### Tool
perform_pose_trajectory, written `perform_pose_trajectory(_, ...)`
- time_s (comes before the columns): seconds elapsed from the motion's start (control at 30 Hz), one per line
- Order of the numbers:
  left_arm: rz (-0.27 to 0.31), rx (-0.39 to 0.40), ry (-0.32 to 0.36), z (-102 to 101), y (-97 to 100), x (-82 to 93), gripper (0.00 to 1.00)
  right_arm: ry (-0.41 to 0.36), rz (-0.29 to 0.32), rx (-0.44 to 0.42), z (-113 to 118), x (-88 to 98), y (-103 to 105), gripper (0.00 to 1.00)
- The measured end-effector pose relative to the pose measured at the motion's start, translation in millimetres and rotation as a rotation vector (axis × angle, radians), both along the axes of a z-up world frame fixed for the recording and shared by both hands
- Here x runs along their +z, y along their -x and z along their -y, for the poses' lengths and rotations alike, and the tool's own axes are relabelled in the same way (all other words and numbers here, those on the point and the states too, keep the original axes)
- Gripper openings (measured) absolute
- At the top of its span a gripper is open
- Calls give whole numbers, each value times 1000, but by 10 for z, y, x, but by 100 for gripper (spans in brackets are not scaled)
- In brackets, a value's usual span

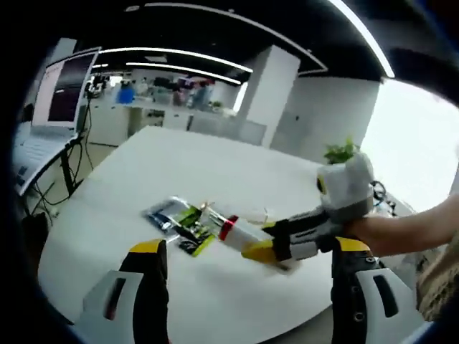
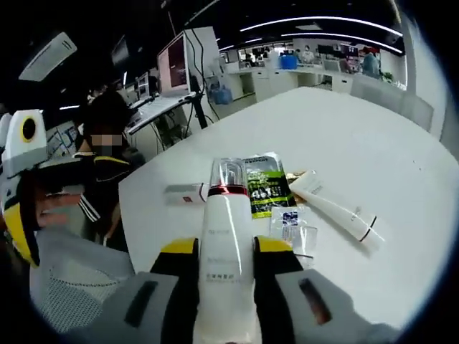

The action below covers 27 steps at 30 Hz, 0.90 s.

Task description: Arrange the skincare products in the storage area until every visible bottle or jar stands upright without overlapping.

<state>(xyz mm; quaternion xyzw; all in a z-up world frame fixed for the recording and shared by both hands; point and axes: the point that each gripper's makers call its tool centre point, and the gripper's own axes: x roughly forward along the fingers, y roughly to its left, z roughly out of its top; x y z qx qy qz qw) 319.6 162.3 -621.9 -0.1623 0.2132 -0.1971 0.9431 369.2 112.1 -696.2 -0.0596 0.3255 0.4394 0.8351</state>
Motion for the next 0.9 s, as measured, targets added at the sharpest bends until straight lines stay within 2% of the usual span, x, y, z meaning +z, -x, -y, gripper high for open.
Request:
perform_pose_trajectory(0.23, -15, -45, 117, 251, -55, 156, 93, -88, 51, -21, 102, 369, 158, 27)
perform_pose_trajectory(0.3, -37, -56, 184, 352, -57, 213, 93, -141, 99, -2, 96, 540, 216, 27)
perform_pose_trajectory(0.33, -48, -57, 220, 391, -71, 240, 93, -151, 100, -5, 123, 602, 266, 27)
perform_pose_trajectory(0.5, -65, -54, 303, 495, -128, 328, 91, -176, 172, 12, 152, 875, 399, 27)
perform_pose_trajectory(0.67, -74, -58, 372, 623, -171, 433, 86, -179, 215, 17, 200, 982, 481, 27)
perform_pose_trajectory(0.9, -93, -90, 414, 799, -141, 473, 71, -165, 271, 33, 284, 1044, 603, 27)
